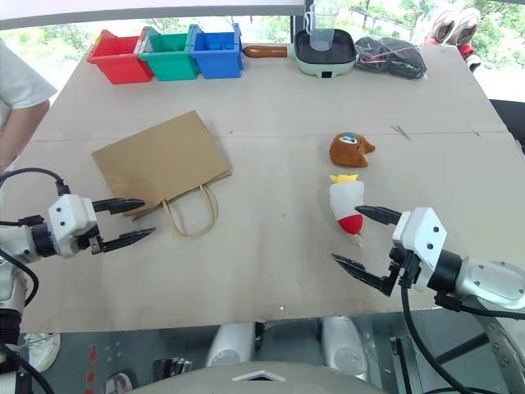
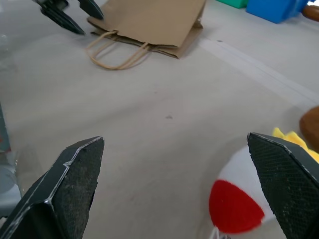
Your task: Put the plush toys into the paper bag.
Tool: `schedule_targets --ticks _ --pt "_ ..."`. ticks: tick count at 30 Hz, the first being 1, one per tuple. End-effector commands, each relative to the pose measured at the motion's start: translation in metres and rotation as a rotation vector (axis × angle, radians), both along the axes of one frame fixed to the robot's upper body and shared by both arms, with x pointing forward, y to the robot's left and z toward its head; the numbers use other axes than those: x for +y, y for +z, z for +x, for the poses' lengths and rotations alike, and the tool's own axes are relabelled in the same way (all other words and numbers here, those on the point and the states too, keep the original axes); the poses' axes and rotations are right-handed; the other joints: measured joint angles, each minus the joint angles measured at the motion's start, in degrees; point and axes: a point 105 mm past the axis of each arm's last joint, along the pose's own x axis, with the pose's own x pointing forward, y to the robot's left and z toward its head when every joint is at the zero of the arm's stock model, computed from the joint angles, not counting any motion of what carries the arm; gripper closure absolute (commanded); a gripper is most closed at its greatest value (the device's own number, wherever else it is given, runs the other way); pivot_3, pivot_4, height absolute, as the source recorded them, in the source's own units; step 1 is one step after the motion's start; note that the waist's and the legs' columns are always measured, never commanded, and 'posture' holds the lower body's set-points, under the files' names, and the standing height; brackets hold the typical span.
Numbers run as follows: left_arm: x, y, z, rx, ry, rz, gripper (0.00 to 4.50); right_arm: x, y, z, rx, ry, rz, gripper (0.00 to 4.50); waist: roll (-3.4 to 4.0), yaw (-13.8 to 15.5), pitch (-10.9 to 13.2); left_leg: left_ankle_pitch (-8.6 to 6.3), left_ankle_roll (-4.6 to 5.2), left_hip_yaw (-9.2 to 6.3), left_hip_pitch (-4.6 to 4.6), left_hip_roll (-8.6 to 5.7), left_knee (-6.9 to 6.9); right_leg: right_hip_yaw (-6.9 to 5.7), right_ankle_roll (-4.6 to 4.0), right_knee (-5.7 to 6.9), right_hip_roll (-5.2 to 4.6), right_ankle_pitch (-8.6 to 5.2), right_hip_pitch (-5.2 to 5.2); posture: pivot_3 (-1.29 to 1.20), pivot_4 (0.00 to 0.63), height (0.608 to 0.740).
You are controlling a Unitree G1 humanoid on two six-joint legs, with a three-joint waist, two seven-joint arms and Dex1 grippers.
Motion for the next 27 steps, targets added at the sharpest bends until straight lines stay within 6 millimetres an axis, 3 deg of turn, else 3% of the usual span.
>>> schedule_targets --ticks 1,5,6,9,12,13,22,25,27 --pt "-0.014 -0.003 0.009 -0.068 -0.075 0.051 1.32 0.007 0.006 -0.003 -0.047 0.023 -0.004 0.0 -0.01 0.0 0.0 0.0 0.0 -0.01 0.03 0.0 0.0 0.0 0.0 0.04 0.02 0.0 0.02 0.0 0.15 0.74" --pt "-0.027 -0.007 0.023 -0.123 -0.1 0.066 1.32 0.009 0.005 -0.003 -0.055 0.016 -0.002 0.0 -0.03 -0.1 0.0 0.01 -0.01 -0.02 0.08 0.03 0.08 0.0 0.02 0.14 0.07 0.0 0.06 0.0 0.15 0.74" --pt "-0.032 -0.007 0.026 -0.135 -0.113 0.062 1.55 0.01 0.005 -0.004 -0.055 0.015 -0.002 0.0 -0.06 -0.2 0.0 0.01 0.0 -0.02 0.08 0.03 0.1 0.0 0.03 0.14 0.08 0.01 0.08 0.0 0.15 0.74" --pt "-0.046 -0.009 0.028 -0.138 -0.165 0.045 2.5 0.012 0.003 -0.006 -0.055 0.0 0.003 0.0 -0.08 -0.2 -0.1 0.01 0.0 -0.04 0.08 0.03 0.14 0.0 0.22 0.17 0.09 0.12 0.11 0.0 0.15 0.74" --pt "-0.053 -0.005 0.03 -0.146 -0.175 0.005 4.22 0.012 0.001 -0.006 -0.061 -0.017 -0.001 0.0 -0.08 -0.2 -0.1 0.01 0.0 -0.05 0.08 0.03 0.14 0.0 0.25 0.19 0.11 0.13 0.11 0.0 0.15 0.74" --pt "-0.054 -0.004 0.03 -0.145 -0.177 -0.002 4.47 0.012 0.0 -0.006 -0.063 -0.021 -0.002 0.0 -0.09 -0.2 -0.1 0.01 0.0 -0.05 0.08 0.04 0.15 0.0 0.25 0.19 0.12 0.13 0.11 0.0 0.15 0.74" --pt "-0.061 0.004 0.03 -0.025 -0.199 -0.147 4.47 0.011 -0.001 -0.004 -0.073 -0.046 -0.005 0.0 -0.1 -0.2 -0.1 0.02 0.0 -0.08 0.1 0.06 0.22 0.0 0.26 0.23 0.16 0.13 0.15 0.0 0.15 0.74" --pt "-0.055 0.009 0.032 -0.02 -0.179 -0.153 3.55 0.011 -0.001 -0.005 -0.075 -0.046 -0.003 0.0 -0.1 -0.3 -0.1 0.02 0.0 -0.09 0.11 0.06 0.22 0.0 0.26 0.24 0.17 0.13 0.15 0.0 0.15 0.74" --pt "-0.052 0.011 0.035 -0.04 -0.163 -0.14 2.62 0.012 -0.001 -0.005 -0.075 -0.045 0.001 0.0 -0.1 -0.3 -0.1 0.02 0.0 -0.12 0.11 0.07 0.23 -0.01 0.26 0.25 0.2 0.13 0.15 0.0 0.15 0.74"
